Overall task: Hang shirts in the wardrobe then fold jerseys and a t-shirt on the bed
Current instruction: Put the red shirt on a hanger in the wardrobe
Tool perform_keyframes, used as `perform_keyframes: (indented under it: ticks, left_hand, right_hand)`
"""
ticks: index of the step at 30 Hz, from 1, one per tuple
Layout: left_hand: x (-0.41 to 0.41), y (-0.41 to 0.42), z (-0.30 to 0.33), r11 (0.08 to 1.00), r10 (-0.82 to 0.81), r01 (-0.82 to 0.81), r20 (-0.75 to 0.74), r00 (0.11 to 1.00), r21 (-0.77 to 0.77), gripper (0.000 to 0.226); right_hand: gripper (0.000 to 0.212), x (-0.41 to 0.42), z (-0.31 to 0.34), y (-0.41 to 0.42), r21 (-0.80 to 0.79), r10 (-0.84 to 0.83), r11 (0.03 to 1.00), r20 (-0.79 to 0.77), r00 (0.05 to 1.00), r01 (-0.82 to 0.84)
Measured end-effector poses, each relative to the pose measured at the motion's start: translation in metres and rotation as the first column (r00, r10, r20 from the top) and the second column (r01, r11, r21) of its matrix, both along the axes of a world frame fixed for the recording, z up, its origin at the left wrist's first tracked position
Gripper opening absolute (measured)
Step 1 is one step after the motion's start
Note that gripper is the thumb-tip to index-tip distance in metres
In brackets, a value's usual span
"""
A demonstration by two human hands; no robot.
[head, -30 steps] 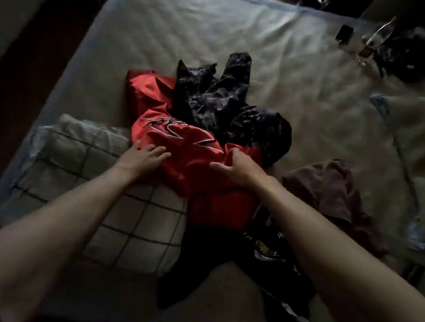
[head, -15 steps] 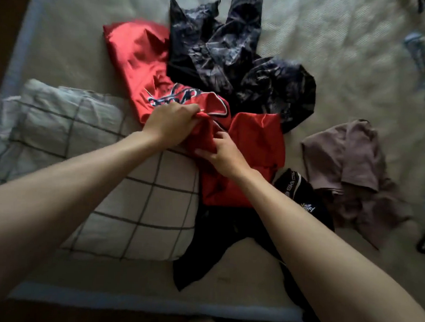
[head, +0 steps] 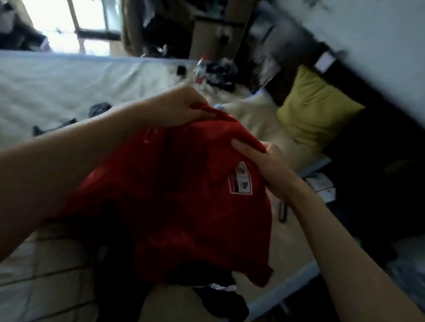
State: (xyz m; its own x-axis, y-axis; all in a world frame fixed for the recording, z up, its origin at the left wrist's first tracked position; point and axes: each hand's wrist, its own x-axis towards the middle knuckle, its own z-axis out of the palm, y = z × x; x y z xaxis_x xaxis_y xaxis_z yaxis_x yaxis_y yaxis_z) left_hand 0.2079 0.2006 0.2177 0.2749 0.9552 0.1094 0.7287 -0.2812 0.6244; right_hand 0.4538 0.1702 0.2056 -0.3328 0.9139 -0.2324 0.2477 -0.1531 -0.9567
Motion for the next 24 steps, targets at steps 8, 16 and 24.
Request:
perform_keyframes:
  ticks: [8, 16, 24]
  left_hand:
    - [0.241, -0.009, 0.136, 0.937, -0.331, 0.318, 0.077, 0.941, 0.142, 0.030]
    - [0.439, -0.055, 0.189, 0.871, -0.482, 0.414, 0.291, 0.827, 0.266, 0.024]
    - [0.546, -0.060, 0.193, 0.694, -0.637, 0.475, 0.155, 0.755, 0.540, 0.046]
  right_hand:
    - [0.028, 0.231, 0.152, -0.078, 0.287, -0.277, 0.930, 0.138, 0.951, 0.230]
    - [0.033, 0.386, 0.240, -0.132, 0.488, -0.611, 0.673, -0.057, 0.789, 0.556]
    - [0.038, 0.453, 0.258, -0.137, 0.563, -0.614, 0.641, -0.032, 0.789, 0.521]
